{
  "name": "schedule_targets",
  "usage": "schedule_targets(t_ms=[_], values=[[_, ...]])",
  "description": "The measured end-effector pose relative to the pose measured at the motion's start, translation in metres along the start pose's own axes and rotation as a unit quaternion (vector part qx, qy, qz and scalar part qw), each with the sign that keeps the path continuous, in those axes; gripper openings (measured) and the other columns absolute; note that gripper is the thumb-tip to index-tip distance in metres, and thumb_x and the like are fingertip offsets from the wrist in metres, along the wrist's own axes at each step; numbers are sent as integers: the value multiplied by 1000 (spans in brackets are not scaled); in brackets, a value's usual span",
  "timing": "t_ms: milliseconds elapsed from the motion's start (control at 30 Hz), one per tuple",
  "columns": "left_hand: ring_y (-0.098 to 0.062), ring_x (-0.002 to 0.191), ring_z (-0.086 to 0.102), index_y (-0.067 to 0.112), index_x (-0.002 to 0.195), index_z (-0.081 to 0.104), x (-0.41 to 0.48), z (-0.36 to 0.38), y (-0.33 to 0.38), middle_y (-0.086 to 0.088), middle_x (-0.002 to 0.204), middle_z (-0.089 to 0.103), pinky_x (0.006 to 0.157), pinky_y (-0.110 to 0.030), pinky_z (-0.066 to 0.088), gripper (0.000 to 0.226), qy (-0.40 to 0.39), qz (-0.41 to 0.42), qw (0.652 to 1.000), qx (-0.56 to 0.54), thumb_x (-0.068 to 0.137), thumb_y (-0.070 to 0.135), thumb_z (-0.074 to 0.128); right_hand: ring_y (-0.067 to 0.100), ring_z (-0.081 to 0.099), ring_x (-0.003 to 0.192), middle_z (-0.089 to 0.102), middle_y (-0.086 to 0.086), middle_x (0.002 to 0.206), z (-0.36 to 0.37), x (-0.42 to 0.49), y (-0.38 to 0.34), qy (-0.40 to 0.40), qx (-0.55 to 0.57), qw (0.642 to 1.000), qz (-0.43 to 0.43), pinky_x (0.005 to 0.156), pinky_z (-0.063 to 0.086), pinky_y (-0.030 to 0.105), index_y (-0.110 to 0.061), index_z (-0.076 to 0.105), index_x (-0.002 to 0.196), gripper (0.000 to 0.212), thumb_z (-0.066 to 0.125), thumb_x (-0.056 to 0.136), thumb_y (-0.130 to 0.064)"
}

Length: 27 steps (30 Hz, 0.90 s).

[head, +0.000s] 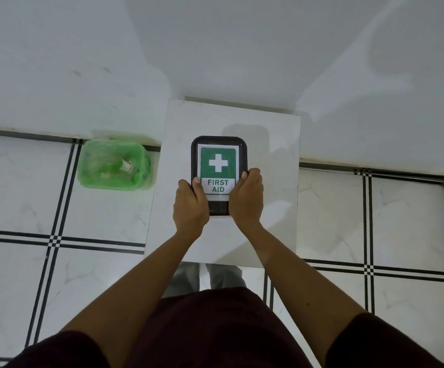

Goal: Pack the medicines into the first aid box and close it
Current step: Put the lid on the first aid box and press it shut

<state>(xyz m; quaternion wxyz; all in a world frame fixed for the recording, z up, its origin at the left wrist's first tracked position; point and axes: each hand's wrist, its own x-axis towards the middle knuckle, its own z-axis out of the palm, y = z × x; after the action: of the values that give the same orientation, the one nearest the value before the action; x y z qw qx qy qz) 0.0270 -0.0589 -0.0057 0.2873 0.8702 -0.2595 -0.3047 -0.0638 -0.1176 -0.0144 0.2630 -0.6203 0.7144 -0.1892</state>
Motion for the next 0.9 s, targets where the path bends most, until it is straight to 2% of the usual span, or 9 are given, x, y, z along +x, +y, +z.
schedule_targets(t_ms=[133, 200, 267, 367, 500, 667, 900], values=[[-19, 73, 60, 14, 91, 50, 1, 4, 6, -3, 85, 60, 57, -23, 44, 55, 24, -51, 998, -2, 94, 58, 18, 14, 56, 71, 62, 7, 94, 5, 4, 1, 9, -22, 1000, 19, 56, 46, 23, -10, 44, 104, 27, 36, 99, -36], [-20, 77, 60, 17, 92, 51, 1, 6, 10, -1, 88, 60, 67, -28, 48, 56, 38, -93, 995, -12, 94, 59, 14, 11, 54, 70, 62, 6, 93, 6, 4, 1, 0, -36, 999, 16, 56, 45, 22, -11, 44, 104, 27, 36, 99, -36], [-20, 81, 57, 16, 98, 51, 0, 8, 13, -3, 93, 60, 70, -31, 45, 55, 58, -115, 992, -7, 95, 56, 14, 14, 59, 74, 62, 6, 94, 4, 4, 2, -8, -42, 999, 7, 57, 47, 22, -11, 45, 105, 27, 36, 99, -36], [-19, 80, 53, 12, 103, 47, -4, 4, 13, -4, 94, 54, 67, -30, 42, 45, 48, -79, 995, 29, 98, 47, 19, 18, 62, 81, 61, 6, 99, -2, 3, 8, -25, -46, 999, -11, 62, 48, 24, -11, 46, 109, 29, 36, 99, -37], [-18, 77, 54, 9, 102, 46, -10, -7, 2, -8, 94, 58, 58, -22, 41, 40, 22, 3, 998, 53, 99, 41, 22, 19, 61, 86, 62, 7, 104, -6, -5, 18, -35, -43, 998, -30, 67, 47, 23, -11, 48, 113, 33, 38, 97, -38], [-17, 76, 51, 7, 103, 45, -9, -2, 9, -5, 93, 52, 53, -19, 32, 42, 42, -16, 998, 54, 99, 40, 21, 19, 61, 87, 63, 7, 105, -1, -7, 15, -19, -36, 999, -17, 66, 43, 22, -11, 49, 114, 31, 41, 98, -36], [-16, 75, 55, 9, 100, 46, -6, 4, 1, -5, 92, 57, 55, -20, 39, 43, 43, -15, 998, 35, 98, 44, 22, 18, 61, 81, 63, 7, 100, -1, -2, 15, -26, -27, 999, -33, 63, 48, 23, -10, 47, 110, 31, 37, 98, -37]])
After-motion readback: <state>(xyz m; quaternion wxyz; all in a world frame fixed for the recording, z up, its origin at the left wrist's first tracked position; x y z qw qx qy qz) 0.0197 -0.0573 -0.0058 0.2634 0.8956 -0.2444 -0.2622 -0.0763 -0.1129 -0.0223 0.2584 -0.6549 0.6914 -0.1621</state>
